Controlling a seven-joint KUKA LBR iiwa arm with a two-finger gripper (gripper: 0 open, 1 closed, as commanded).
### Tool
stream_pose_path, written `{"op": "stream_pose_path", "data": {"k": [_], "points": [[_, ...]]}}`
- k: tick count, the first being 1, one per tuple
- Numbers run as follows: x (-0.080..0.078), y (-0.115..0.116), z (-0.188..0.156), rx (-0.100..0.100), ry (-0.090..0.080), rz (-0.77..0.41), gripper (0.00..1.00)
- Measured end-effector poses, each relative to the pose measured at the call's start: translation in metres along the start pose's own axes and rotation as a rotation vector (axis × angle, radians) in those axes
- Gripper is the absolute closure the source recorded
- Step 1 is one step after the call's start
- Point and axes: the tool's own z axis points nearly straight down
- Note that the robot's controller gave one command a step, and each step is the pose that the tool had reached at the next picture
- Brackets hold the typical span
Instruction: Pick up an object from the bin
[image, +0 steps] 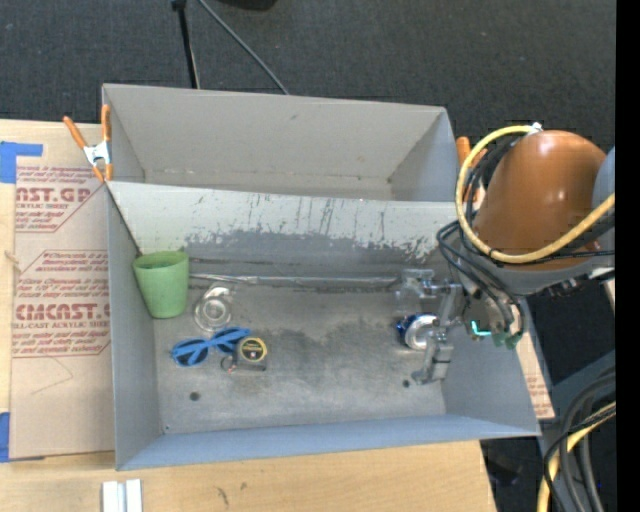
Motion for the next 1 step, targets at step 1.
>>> {"op": "stream_pose_path", "data": {"k": [1], "points": [[-0.0340,-0.0710,0.0691,0.002,-0.003,-0.051,0.00]]}}
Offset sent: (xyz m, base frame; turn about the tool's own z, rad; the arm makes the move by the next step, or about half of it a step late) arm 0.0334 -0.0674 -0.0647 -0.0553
